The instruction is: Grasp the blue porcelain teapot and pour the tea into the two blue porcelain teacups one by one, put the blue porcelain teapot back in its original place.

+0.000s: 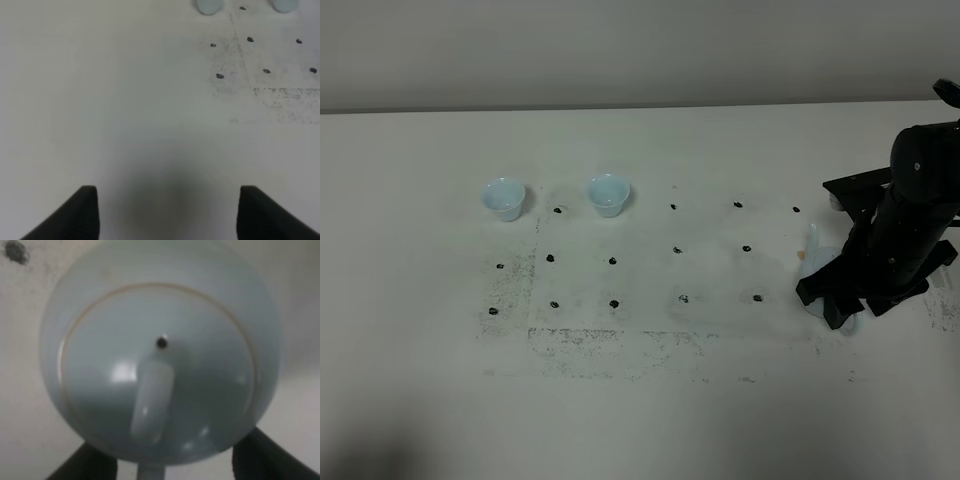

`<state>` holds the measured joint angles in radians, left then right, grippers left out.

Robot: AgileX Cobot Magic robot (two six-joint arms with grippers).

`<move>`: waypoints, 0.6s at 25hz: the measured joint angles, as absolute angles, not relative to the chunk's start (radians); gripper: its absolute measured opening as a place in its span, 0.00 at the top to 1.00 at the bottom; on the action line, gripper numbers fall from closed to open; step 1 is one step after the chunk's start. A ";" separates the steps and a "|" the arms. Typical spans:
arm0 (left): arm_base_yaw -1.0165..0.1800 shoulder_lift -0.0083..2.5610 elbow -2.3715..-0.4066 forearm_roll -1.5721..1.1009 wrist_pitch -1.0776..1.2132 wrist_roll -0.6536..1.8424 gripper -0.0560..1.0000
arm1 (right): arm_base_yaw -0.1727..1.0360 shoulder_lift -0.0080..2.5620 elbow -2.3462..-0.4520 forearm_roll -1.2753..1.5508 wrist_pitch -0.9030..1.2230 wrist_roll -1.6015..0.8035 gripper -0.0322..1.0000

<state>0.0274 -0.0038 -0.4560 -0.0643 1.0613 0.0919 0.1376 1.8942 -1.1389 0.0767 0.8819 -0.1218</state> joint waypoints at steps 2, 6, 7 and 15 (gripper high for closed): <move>0.027 -0.004 -0.456 -0.064 1.061 0.092 0.38 | 0.138 1.894 -1.139 0.080 0.882 -0.122 0.46; 0.027 -0.004 -0.456 -0.064 1.061 0.092 0.38 | 0.138 1.894 -1.139 0.095 0.882 -0.123 0.46; 0.027 -0.004 -0.456 -0.064 1.061 0.092 0.38 | 0.138 1.894 -1.139 0.097 0.882 -0.123 0.46; 0.027 -0.004 -0.456 -0.064 1.061 0.092 0.38 | 0.138 1.894 -1.139 0.101 0.882 -0.123 0.46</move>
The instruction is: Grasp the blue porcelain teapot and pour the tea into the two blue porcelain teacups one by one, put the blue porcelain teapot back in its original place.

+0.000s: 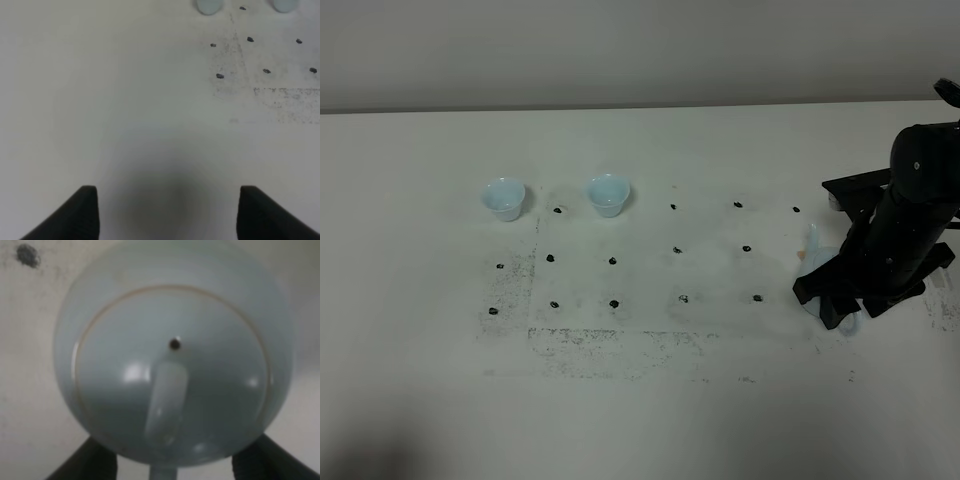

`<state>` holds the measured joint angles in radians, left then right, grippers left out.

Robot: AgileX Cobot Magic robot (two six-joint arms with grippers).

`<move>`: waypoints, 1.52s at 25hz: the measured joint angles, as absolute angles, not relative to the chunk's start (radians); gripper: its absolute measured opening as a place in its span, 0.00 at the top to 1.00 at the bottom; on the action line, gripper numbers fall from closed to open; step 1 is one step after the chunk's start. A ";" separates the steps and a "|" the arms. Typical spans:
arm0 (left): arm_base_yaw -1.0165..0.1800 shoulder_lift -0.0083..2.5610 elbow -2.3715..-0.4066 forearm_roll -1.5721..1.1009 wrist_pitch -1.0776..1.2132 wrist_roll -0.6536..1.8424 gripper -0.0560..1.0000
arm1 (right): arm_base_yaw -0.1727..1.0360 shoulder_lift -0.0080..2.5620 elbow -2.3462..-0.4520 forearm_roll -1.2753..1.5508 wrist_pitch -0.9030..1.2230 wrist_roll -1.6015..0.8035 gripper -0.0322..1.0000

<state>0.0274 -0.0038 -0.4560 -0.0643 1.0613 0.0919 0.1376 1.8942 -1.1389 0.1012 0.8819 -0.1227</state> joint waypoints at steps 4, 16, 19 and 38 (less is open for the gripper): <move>0.027 -0.004 -0.456 -0.064 1.061 0.092 0.38 | 0.138 1.894 -1.139 0.101 0.882 -0.123 0.46; 0.027 -0.004 -0.456 -0.064 1.061 0.092 0.38 | 0.138 1.894 -1.139 0.101 0.869 -0.123 0.46; 0.027 -0.004 -0.456 -0.064 1.061 0.092 0.38 | 0.138 1.894 -1.139 0.101 0.864 -0.122 0.46; 0.027 -0.004 -0.456 -0.064 1.061 0.092 0.38 | 0.138 1.894 -1.139 0.102 0.857 -0.119 0.46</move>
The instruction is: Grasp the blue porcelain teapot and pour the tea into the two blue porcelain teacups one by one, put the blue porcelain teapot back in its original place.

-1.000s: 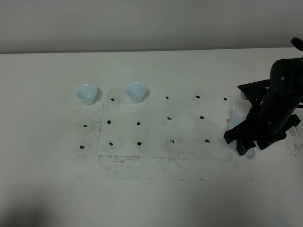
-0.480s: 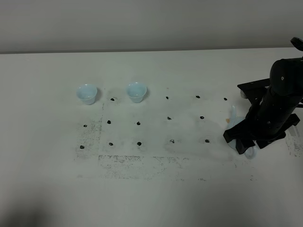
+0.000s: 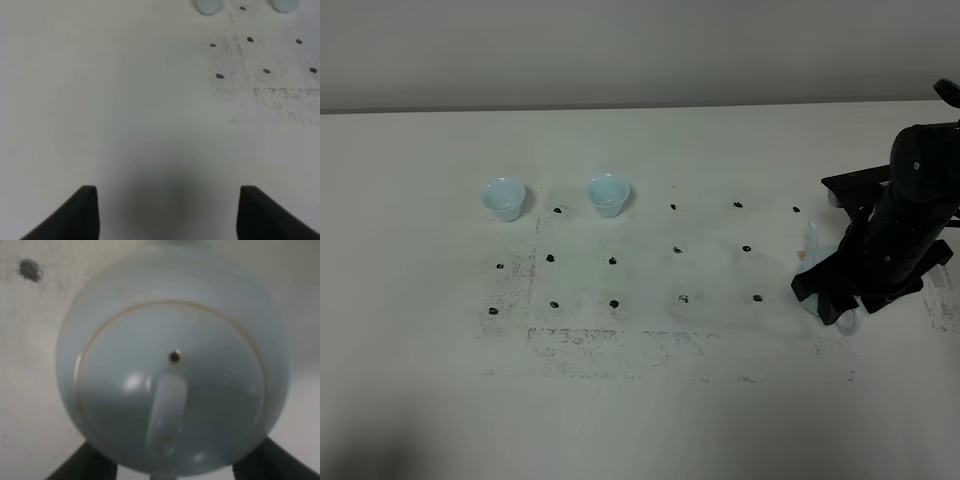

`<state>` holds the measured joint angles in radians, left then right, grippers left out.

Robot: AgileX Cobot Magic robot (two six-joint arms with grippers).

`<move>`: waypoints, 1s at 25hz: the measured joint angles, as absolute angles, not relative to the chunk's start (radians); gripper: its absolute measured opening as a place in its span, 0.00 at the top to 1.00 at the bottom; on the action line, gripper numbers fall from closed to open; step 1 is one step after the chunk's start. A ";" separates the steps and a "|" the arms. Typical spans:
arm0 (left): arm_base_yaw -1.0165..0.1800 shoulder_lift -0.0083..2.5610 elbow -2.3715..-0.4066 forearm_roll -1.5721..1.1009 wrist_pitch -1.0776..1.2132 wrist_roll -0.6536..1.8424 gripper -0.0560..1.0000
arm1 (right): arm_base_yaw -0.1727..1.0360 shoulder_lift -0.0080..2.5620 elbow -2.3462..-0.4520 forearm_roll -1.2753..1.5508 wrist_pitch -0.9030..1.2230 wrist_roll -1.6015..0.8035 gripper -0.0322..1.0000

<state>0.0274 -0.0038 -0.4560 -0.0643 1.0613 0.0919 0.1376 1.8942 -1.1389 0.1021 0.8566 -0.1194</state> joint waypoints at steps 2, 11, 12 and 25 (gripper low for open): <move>0.027 -0.004 -0.456 -0.064 1.061 0.092 0.38 | 0.138 1.894 -1.139 0.102 0.857 -0.120 0.46; 0.027 -0.004 -0.456 -0.064 1.061 0.092 0.38 | 0.138 1.894 -1.139 0.102 0.860 -0.118 0.54; 0.027 -0.004 -0.456 -0.064 1.061 0.092 0.38 | 0.138 1.894 -1.139 0.102 0.860 -0.118 0.56; 0.027 -0.004 -0.456 -0.064 1.061 0.092 0.38 | 0.137 1.894 -1.140 0.124 0.870 -0.126 0.88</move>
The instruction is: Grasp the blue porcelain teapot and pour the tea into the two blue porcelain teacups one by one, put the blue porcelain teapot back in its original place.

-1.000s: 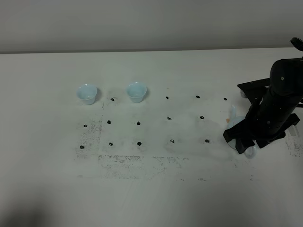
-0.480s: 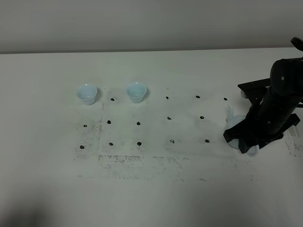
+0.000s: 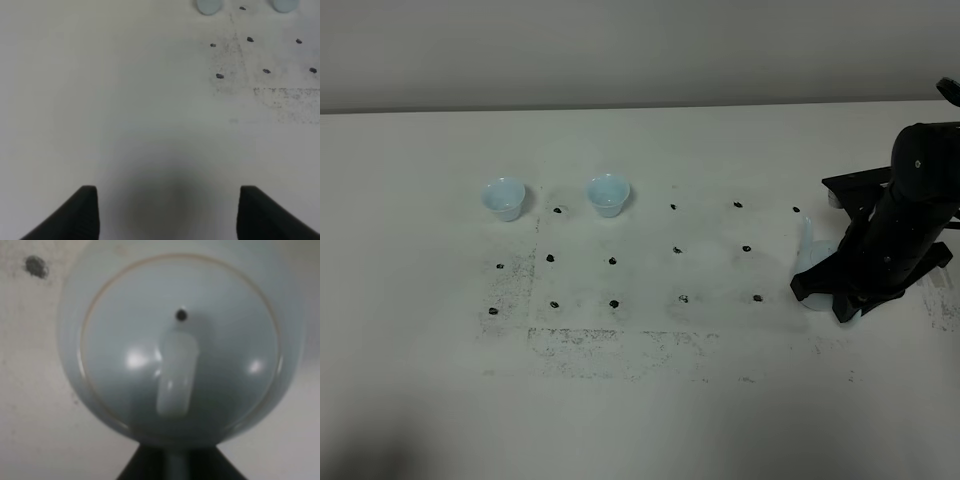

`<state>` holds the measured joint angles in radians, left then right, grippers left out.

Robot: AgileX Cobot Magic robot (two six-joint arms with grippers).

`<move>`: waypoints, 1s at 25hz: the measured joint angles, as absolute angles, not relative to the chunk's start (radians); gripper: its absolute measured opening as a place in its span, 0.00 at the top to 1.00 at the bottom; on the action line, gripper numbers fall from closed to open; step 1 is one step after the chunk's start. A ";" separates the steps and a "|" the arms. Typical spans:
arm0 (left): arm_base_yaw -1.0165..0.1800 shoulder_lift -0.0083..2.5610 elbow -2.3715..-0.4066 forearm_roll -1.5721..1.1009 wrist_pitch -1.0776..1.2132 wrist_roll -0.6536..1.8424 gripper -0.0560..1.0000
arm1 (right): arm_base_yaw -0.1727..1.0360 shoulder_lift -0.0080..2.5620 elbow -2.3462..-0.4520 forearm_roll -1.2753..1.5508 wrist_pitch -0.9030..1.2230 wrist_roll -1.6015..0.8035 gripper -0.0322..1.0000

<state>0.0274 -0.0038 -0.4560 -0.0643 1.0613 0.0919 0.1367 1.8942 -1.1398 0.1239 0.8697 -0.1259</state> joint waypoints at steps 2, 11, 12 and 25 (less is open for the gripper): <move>0.027 -0.004 -0.456 -0.064 1.061 0.092 0.38 | 0.137 1.894 -1.140 0.124 0.870 -0.127 0.88; 0.027 -0.004 -0.456 -0.064 1.061 0.092 0.38 | 0.137 1.891 -1.140 0.120 0.871 -0.130 0.88; 0.027 -0.004 -0.456 -0.064 1.061 0.092 0.38 | 0.137 1.888 -1.140 0.116 0.871 -0.130 0.88; 0.027 -0.004 -0.456 -0.064 1.061 0.091 0.38 | 0.138 1.829 -1.139 0.096 0.853 -0.126 0.89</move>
<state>0.0274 -0.0038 -0.4560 -0.0643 1.0613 0.0909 0.1376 1.8293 -1.1391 0.0965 0.8526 -0.1262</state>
